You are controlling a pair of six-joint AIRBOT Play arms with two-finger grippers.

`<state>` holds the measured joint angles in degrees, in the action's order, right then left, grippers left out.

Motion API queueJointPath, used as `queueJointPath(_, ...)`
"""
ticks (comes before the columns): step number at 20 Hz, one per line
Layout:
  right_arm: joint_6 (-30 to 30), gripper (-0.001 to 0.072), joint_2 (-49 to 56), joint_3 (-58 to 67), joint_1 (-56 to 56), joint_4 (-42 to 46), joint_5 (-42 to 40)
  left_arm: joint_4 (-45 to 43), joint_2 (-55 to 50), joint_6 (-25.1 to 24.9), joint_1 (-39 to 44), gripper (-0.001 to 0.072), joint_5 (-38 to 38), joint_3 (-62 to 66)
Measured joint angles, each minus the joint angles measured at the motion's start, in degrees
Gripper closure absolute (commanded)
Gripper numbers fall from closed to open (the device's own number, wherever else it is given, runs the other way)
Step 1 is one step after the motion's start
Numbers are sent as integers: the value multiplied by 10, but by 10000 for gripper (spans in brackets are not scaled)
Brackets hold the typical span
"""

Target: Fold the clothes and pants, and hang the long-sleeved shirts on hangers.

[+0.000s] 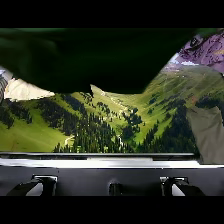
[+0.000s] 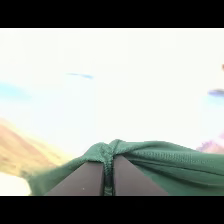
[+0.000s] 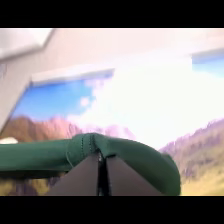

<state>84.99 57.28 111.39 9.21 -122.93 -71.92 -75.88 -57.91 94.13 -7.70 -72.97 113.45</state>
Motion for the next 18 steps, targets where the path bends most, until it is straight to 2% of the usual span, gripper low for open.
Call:
queueJointPath(4,-54,688,-103,6,0,63,-5,-59,81,37,-1,691,-40,9)
queueJointPath(8,-83,688,-111,7,0,90,-22,-85,98,53,-1,690,-58,-4)
queueJointPath(13,-92,687,9,7,-2,93,-73,-75,33,26,-1,690,-64,-86)
queueJointPath(18,-70,687,220,7,-15,68,-87,-63,-117,-3,0,690,7,-180)
